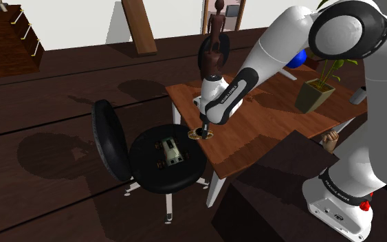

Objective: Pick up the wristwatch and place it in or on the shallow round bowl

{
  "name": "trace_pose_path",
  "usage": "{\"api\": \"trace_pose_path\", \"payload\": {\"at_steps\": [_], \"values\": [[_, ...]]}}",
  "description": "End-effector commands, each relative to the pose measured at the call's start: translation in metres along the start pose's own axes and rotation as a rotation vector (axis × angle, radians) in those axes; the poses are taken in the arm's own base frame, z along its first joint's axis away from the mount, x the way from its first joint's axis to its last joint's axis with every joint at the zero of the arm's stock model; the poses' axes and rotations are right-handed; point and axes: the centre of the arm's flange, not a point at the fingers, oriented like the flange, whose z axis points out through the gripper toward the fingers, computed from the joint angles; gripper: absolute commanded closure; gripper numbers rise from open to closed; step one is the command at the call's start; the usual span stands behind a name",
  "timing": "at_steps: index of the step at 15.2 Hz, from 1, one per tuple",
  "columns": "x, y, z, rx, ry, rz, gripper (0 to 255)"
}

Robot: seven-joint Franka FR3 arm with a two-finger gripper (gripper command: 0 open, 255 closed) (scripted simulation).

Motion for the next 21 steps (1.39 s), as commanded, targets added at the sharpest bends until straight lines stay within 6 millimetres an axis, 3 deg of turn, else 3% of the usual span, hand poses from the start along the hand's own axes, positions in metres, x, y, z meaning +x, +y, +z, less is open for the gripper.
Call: {"api": "trace_pose_path", "payload": {"at_steps": [1, 21], "values": [[-0.001, 0.0, 0.001, 0.001, -0.002, 0.0, 255], [-0.001, 0.0, -0.1, 0.001, -0.002, 0.0, 255]]}}
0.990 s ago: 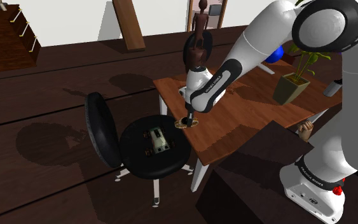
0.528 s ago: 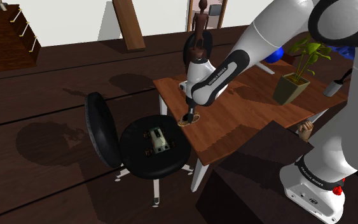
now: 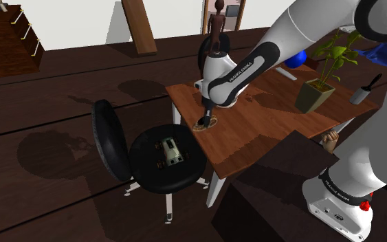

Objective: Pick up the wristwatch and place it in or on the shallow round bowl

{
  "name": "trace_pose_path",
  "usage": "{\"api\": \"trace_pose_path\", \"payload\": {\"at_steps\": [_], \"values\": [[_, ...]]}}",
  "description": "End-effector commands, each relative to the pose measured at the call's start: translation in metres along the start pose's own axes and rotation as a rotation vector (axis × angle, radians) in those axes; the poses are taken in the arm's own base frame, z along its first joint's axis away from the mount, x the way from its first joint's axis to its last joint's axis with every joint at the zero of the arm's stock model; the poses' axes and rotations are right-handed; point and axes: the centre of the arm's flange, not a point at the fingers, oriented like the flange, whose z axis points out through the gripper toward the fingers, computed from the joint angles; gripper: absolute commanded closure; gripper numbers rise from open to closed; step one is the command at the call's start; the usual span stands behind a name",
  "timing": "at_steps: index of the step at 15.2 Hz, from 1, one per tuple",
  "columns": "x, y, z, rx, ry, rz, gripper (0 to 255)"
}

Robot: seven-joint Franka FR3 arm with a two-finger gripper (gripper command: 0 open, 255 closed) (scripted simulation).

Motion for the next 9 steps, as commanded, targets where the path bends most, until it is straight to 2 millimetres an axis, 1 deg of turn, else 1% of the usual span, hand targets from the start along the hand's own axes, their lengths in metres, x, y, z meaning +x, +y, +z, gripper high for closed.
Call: {"api": "trace_pose_path", "payload": {"at_steps": [1, 6, 9], "values": [[0.0, 0.0, -0.011, 0.0, 0.0, 0.0, 255], [0.0, 0.0, -0.036, 0.0, 0.0, 0.0, 255], [-0.013, 0.038, -0.039, 0.0, 0.0, 0.0, 255]]}}
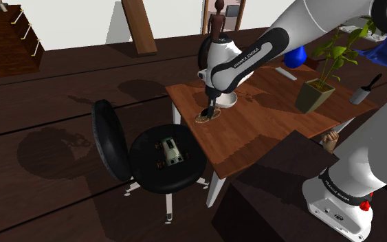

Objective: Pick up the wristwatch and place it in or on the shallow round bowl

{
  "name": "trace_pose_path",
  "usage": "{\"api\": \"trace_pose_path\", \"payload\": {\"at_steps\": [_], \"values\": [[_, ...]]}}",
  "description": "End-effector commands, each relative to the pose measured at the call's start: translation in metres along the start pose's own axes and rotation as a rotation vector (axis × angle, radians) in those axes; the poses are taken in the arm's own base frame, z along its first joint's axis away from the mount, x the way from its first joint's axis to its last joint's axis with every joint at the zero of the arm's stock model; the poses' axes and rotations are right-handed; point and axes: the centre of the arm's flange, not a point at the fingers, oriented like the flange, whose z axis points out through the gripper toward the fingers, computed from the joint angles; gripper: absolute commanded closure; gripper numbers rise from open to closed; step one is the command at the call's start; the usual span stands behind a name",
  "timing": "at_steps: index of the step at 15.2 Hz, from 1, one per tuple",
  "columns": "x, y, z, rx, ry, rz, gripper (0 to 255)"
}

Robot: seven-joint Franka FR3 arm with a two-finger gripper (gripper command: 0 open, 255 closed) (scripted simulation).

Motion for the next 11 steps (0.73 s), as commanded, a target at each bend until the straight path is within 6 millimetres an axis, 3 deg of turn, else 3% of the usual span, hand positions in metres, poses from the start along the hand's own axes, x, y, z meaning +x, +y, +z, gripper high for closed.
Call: {"api": "trace_pose_path", "payload": {"at_steps": [1, 11], "values": [[-0.007, 0.025, 0.0, 0.0, 0.0, -0.001, 255], [-0.048, 0.15, -0.009, 0.0, 0.0, -0.001, 255]]}}
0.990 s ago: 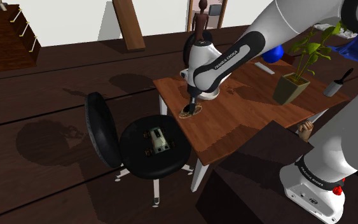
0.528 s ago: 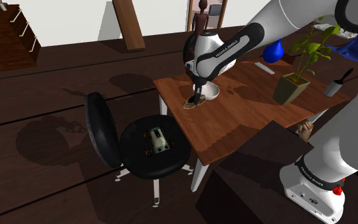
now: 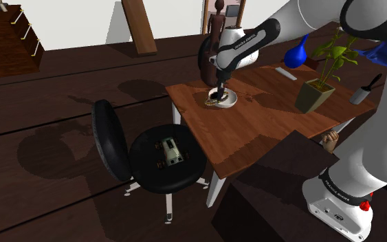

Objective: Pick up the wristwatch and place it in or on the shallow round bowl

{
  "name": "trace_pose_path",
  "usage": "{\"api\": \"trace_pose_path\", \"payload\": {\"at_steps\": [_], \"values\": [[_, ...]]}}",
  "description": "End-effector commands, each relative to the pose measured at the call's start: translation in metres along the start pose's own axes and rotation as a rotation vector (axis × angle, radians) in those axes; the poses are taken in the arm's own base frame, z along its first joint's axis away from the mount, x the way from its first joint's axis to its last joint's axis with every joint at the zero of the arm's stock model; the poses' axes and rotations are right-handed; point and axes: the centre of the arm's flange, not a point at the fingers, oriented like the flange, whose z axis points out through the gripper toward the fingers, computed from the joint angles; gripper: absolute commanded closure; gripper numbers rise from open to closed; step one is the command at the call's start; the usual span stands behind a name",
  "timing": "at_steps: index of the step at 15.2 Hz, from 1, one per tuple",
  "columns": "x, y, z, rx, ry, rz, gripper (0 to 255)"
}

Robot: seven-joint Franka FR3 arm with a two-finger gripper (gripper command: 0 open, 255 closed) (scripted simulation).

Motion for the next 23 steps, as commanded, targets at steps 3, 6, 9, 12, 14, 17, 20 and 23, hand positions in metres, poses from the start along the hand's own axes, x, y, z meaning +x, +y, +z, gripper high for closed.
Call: {"api": "trace_pose_path", "payload": {"at_steps": [3, 6, 9, 12, 14, 17, 20, 23], "values": [[-0.019, 0.05, -0.004, 0.0, 0.0, -0.001, 255], [-0.032, 0.088, -0.007, 0.0, 0.0, -0.001, 255], [-0.044, 0.125, -0.009, 0.0, 0.0, -0.001, 255], [-0.056, 0.163, -0.012, 0.0, 0.0, -0.001, 255], [-0.06, 0.173, -0.007, 0.0, 0.0, -0.001, 255], [-0.06, 0.173, 0.009, 0.0, 0.0, -0.001, 255], [-0.06, 0.173, 0.024, 0.0, 0.0, -0.001, 255], [-0.06, 0.173, 0.04, 0.0, 0.0, -0.001, 255]]}}
